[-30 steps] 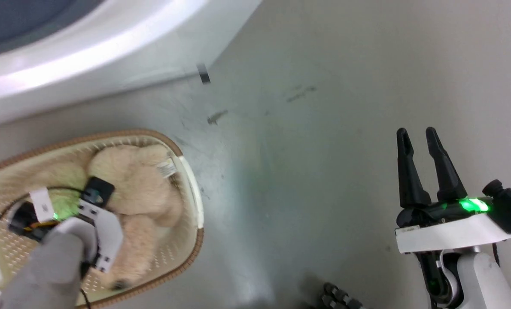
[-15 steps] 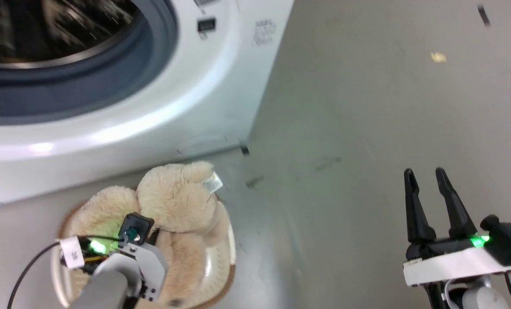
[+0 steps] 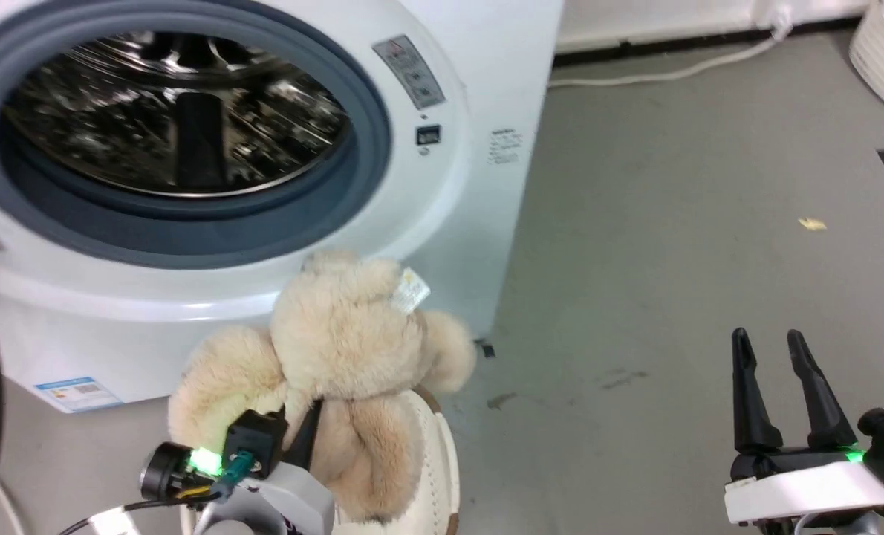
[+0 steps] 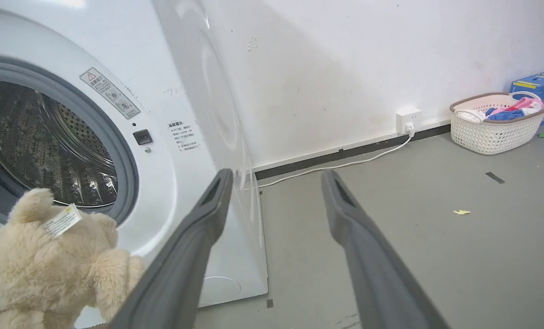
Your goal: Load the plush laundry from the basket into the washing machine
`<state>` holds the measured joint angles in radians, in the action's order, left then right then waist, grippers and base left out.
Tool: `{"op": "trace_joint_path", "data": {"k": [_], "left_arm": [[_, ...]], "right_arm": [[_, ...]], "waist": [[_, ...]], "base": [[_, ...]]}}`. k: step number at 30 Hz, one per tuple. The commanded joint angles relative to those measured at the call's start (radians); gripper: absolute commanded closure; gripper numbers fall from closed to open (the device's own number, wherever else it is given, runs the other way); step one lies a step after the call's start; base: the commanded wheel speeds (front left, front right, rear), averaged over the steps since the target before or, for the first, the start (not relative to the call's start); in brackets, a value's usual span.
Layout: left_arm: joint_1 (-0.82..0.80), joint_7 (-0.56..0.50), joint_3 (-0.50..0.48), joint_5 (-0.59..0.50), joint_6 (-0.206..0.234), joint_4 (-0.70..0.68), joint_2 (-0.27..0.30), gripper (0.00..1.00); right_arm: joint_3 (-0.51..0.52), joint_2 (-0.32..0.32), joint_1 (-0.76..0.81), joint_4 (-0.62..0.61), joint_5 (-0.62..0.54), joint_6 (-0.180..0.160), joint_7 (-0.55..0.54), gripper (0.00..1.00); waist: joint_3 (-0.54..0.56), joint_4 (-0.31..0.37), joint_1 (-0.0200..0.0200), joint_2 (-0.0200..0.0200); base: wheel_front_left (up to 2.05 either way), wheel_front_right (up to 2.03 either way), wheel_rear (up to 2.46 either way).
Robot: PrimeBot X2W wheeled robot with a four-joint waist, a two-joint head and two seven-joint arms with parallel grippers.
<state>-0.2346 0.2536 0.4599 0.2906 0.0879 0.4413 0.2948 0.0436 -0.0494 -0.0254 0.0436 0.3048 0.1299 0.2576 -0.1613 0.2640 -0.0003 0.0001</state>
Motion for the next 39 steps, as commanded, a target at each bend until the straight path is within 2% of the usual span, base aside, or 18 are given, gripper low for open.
{"op": "trace_joint_path", "data": {"k": [1,6,14,15,17,18,19,20,22,23,25,26,27,28,29,31,32,39], "left_arm": [[0.014,0.008,-0.034,-0.014,0.008,-0.061,0.001,1.00],[0.007,0.008,-0.102,-0.031,-0.001,-0.149,0.014,1.00],[-0.141,0.008,-0.176,-0.065,-0.022,-0.196,0.085,1.00],[-0.205,-0.002,-0.192,-0.072,-0.023,-0.199,0.109,1.00],[-0.239,-0.017,-0.200,-0.072,-0.026,-0.201,0.120,1.00],[-0.313,-0.051,-0.214,-0.079,-0.031,-0.207,0.148,1.00],[-0.313,-0.051,-0.214,-0.079,-0.031,-0.207,0.148,1.00],[-0.395,-0.097,-0.223,-0.090,-0.042,-0.206,0.184,1.00],[-0.437,-0.118,-0.227,-0.092,-0.050,-0.201,0.197,1.00],[-0.529,-0.166,-0.236,-0.088,-0.072,-0.180,0.222,1.00],[-0.577,-0.193,-0.233,-0.096,-0.085,-0.164,0.240,1.00],[-0.683,-0.243,-0.228,-0.104,-0.115,-0.126,0.266,1.00],[-0.683,-0.243,-0.228,-0.104,-0.115,-0.126,0.266,1.00],[-0.786,-0.280,-0.213,-0.122,-0.137,-0.087,0.281,1.00],[-0.786,-0.280,-0.213,-0.122,-0.137,-0.087,0.281,1.00],[-0.918,-0.328,-0.178,-0.160,-0.158,-0.019,0.290,1.00],[-0.918,-0.328,-0.178,-0.160,-0.158,-0.019,0.290,1.00],[-1.158,-0.420,-0.103,-0.213,-0.196,0.216,0.299,1.00]], "right_arm": [[0.005,-0.001,0.014,-0.009,-0.011,0.001,0.004,0.00],[-0.002,-0.001,0.017,-0.020,-0.015,0.001,0.004,0.00],[-0.039,-0.001,-0.013,-0.028,0.000,0.001,0.004,0.00],[-0.040,-0.001,-0.029,-0.030,0.023,0.001,0.004,0.00],[-0.041,-0.001,-0.038,-0.031,0.039,0.001,0.004,0.00],[-0.045,-0.001,-0.061,-0.038,0.060,0.001,0.004,0.00],[-0.045,-0.001,-0.061,-0.038,0.060,0.001,0.004,0.00],[-0.053,-0.001,-0.082,-0.044,0.075,0.001,0.004,0.00],[-0.055,-0.001,-0.092,-0.047,0.082,0.001,0.004,0.00],[-0.055,-0.001,-0.111,-0.053,0.104,0.001,0.004,0.00],[-0.056,-0.001,-0.121,-0.055,0.114,0.001,0.004,0.00],[-0.063,-0.001,-0.140,-0.054,0.128,0.001,0.004,0.00],[-0.063,-0.001,-0.140,-0.054,0.128,0.001,0.004,0.00],[-0.070,-0.001,-0.157,-0.053,0.144,0.001,0.004,0.00],[-0.070,-0.001,-0.157,-0.053,0.144,0.001,0.004,0.00],[-0.083,-0.001,-0.180,-0.049,0.163,0.001,0.004,0.00],[-0.083,-0.001,-0.180,-0.049,0.163,0.001,0.004,0.00],[-0.117,-0.001,-0.220,-0.053,0.197,0.001,0.004,0.00]], "waist": [[0.023,-0.023,0.0003,-0.0001],[0.009,-0.026,0.0003,-0.0001],[-0.082,0.017,0.0003,-0.0001],[-0.120,0.035,0.0003,-0.0001],[-0.141,0.045,0.0003,-0.0001],[-0.187,0.065,0.0003,-0.0001],[-0.187,0.065,0.0003,-0.0001],[-0.237,0.085,0.0003,-0.0001],[-0.259,0.093,0.0003,-0.0001],[-0.310,0.108,0.0003,-0.0001],[-0.334,0.116,0.0003,-0.0001],[-0.381,0.132,0.0003,-0.0001],[-0.381,0.132,0.0003,-0.0001],[-0.422,0.145,0.0003,-0.0001],[-0.422,0.145,0.0003,-0.0001],[-0.469,0.162,0.0003,-0.0001],[-0.469,0.162,0.0003,-0.0001],[-0.548,0.206,0.0003,-0.0001]], "base": [[0.00,0.00,0.00],[0.00,0.00,0.00],[0.00,0.00,0.00],[0.00,0.00,0.00],[0.00,0.00,0.00],[0.00,0.00,0.00],[0.00,0.00,0.00],[0.00,0.00,0.00],[0.00,0.00,0.00],[0.00,0.00,0.00],[0.00,0.00,0.00],[0.00,0.00,0.00],[0.00,0.00,0.00],[0.00,0.00,0.00],[0.00,0.00,0.00],[0.00,0.00,0.00],[0.00,0.00,0.00],[0.00,0.00,0.00]]}}
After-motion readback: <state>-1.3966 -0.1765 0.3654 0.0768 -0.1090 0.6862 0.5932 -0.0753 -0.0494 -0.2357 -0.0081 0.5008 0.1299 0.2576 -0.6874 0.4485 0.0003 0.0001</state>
